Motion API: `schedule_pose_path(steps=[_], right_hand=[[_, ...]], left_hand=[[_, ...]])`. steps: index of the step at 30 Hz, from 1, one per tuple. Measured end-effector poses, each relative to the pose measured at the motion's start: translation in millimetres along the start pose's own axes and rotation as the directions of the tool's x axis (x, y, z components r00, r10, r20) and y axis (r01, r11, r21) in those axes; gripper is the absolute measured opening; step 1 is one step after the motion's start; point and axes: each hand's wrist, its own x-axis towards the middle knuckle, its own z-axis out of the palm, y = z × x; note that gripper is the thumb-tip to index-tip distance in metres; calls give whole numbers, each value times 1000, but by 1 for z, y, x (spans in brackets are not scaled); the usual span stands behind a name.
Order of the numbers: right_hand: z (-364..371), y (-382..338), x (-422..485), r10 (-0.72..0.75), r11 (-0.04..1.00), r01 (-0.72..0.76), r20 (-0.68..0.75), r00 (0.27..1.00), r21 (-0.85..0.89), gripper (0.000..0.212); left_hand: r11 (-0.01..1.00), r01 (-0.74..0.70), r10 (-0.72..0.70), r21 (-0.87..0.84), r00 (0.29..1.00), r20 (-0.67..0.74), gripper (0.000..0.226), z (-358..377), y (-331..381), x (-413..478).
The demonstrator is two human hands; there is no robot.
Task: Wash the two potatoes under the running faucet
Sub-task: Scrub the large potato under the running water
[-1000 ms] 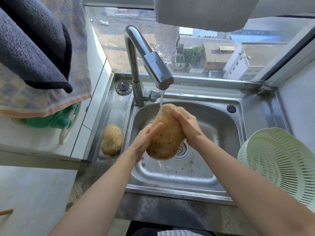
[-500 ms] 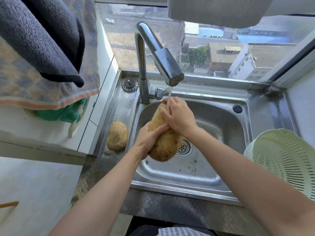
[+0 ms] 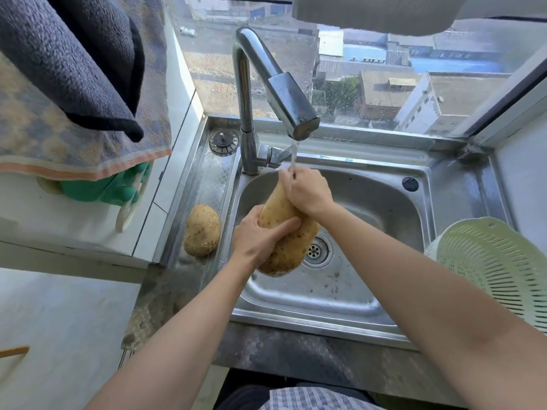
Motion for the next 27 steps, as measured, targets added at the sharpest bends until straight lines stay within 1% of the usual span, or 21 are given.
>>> schedule_pose_path(steps=[2, 3, 4, 6, 7, 8, 9, 11, 12, 13, 14, 15, 17, 19, 20, 21, 23, 24, 25, 26, 27], right_hand=[[-2, 3, 3, 77, 985, -72, -31, 997, 156, 47], [-4, 7, 4, 80, 975, -75, -14, 997, 208, 48], [-5, 12, 5, 58, 966, -64, 29, 998, 252, 45], [-10, 19, -1, -2, 943, -61, 186, 982, 328, 33], [-11, 21, -7, -28, 935, -64, 253, 967, 348, 38], [-10, 22, -10, -49, 928, -57, 272, 961, 368, 45], [-8, 22, -12, -54, 926, -41, 238, 970, 376, 46], [-2, 17, -11, -15, 928, -21, 95, 995, 371, 33], [-2, 14, -10, 22, 924, -36, 39, 999, 381, 26], [-4, 13, -9, 70, 908, -75, 25, 997, 412, 25], [-6, 15, -7, 102, 880, -115, 53, 993, 461, 27], [-9, 20, -6, 99, 849, -145, 116, 988, 508, 28], [-18, 27, -11, 20, 790, -184, 275, 961, 585, 25], [-21, 31, -14, -16, 774, -215, 357, 934, 596, 32], [-20, 30, -16, 7, 781, -219, 342, 940, 585, 34], [-17, 26, -16, 52, 780, -229, 305, 951, 582, 30], [-10, 14, -16, 187, 755, -260, 182, 965, 602, 21], [-8, 11, -15, 236, 748, -267, 132, 963, 608, 21], [-8, 12, -13, 249, 751, -268, 118, 961, 604, 22], [-10, 14, -12, 227, 752, -273, 153, 962, 600, 22], [-14, 19, -12, 171, 752, -278, 231, 958, 598, 22]], left_hand=[[1000, -2, 2, 6, 1000, 0, 86, 0, 0, 0], [1000, 2, -2, 6, 1000, -7, 87, 0, -1, 0], [1000, 7, -7, 6, 1000, -15, 87, -1, -2, 0], [1000, 19, -19, 23, 1000, -22, 85, -4, -4, 1], [999, 21, -21, 37, 1000, -19, 84, -6, -4, 1], [999, 20, -20, 48, 1000, -15, 84, -7, -4, 1], [998, 20, -19, 52, 1000, -11, 84, -7, -3, 1], [999, 21, -21, 44, 1000, -8, 83, -6, -1, 1], [999, 18, -18, 42, 1000, -5, 82, -5, -1, 1], [999, 15, -15, 48, 1000, 1, 82, -5, 0, 1], [998, 10, -11, 62, 1000, 6, 81, -6, 1, 1], [997, 9, -10, 79, 1000, 11, 79, -7, 2, 2], [996, 4, -6, 92, 1000, 16, 73, -10, 2, 2], [995, -6, 4, 99, 1000, 20, 67, -11, 2, 2], [995, -15, 12, 103, 1000, 24, 67, -10, 2, 2], [994, -24, 21, 108, 999, 26, 68, -8, 2, 2], [993, -38, 35, 113, 999, 28, 69, -5, 3, -1], [993, -39, 36, 111, 999, 30, 70, -3, 4, -1], [993, -34, 31, 110, 999, 31, 73, -3, 3, -2], [993, -30, 26, 111, 999, 30, 76, -3, 2, -2], [994, -24, 22, 111, 999, 27, 81, -4, 1, -3]])
